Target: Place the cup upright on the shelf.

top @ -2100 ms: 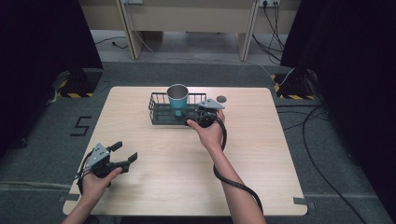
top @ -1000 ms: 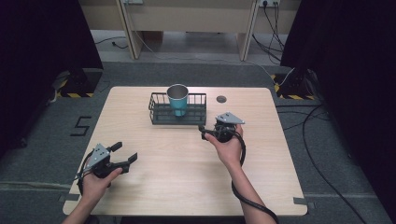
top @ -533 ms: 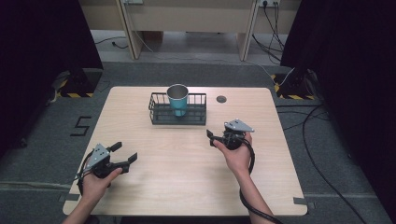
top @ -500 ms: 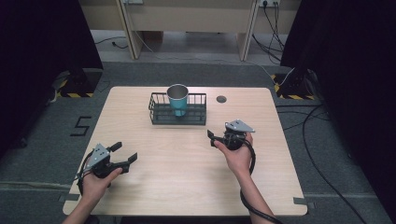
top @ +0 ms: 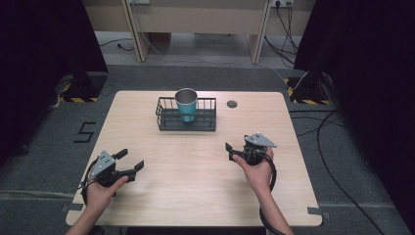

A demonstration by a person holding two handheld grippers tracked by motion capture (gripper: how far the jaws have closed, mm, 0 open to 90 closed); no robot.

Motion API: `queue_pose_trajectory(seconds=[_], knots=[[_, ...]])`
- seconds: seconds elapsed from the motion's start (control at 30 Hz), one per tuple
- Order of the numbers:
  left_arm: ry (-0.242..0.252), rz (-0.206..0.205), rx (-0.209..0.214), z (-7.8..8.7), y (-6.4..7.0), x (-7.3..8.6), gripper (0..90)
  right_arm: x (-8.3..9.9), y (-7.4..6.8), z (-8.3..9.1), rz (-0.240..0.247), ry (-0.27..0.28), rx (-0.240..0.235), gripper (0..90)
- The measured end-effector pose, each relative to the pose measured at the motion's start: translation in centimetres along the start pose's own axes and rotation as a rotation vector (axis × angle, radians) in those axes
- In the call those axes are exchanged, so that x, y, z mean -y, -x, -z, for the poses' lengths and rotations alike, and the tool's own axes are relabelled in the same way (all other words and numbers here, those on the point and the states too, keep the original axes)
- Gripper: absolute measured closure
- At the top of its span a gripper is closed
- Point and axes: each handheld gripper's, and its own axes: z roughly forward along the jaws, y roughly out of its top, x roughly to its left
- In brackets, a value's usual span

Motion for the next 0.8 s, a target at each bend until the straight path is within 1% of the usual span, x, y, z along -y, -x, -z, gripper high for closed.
queue_pose_trajectory(seconds=[0.3,0.47,0.57,0.6,0.67,0.7,0.8], knots=[[0.005,0.005,-0.001,0.0,0.0,0.0,14.7,1.4,0.3,1.3,0.001,-0.001,0.005,18.1],[0.005,0.004,-0.002,0.0,0.0,0.0,14.8,2.6,0.5,2.5,-0.005,0.010,0.010,18.1],[0.002,0.002,-0.002,0.0,0.0,0.0,14.8,3.1,0.6,2.9,-0.004,0.017,0.012,18.1],[0.002,0.001,-0.002,0.0,0.0,0.0,14.8,3.5,0.6,3.3,-0.010,0.021,0.015,18.1],[0.004,0.002,-0.002,0.0,0.0,0.0,14.8,3.7,0.6,3.5,-0.010,0.025,0.014,18.1],[0.003,0.002,-0.003,0.0,0.0,0.0,14.8,4.1,0.6,3.8,-0.012,0.028,0.013,18.1],[0.004,0.001,-0.004,0.0,0.0,0.0,14.8,4.3,0.5,4.0,-0.008,0.032,0.010,18.0]])
